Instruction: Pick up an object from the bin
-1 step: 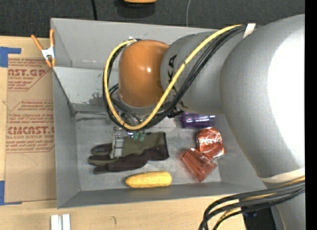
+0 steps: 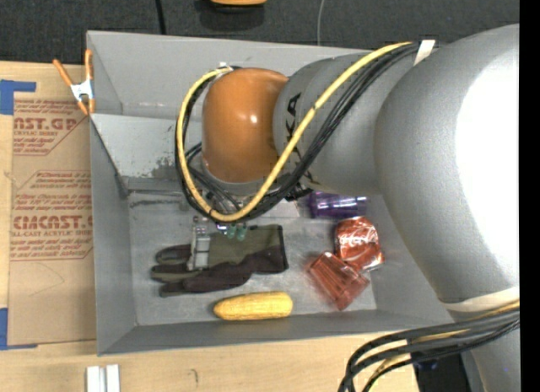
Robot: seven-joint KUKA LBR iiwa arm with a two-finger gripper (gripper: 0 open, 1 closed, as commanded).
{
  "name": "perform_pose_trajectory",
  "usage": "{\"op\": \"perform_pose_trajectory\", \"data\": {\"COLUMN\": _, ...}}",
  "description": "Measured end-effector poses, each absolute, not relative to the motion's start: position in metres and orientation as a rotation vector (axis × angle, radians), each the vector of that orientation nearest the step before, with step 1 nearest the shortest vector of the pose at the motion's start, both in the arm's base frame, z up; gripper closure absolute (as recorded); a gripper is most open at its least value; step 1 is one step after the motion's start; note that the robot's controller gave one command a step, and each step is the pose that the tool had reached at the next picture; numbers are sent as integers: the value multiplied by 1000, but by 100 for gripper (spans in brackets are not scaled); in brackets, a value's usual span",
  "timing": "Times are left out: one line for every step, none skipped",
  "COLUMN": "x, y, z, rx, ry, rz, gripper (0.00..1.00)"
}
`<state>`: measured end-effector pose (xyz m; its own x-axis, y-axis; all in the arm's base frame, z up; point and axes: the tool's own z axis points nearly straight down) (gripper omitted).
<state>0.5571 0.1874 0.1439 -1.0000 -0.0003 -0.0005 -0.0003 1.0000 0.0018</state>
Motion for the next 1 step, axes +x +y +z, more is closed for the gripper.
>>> {"op": "perform_pose_trajectory", "data": {"x": 557, "y": 187, "z": 144, "rx": -4, "ry": 3140, "rz": 3, "gripper": 0}}
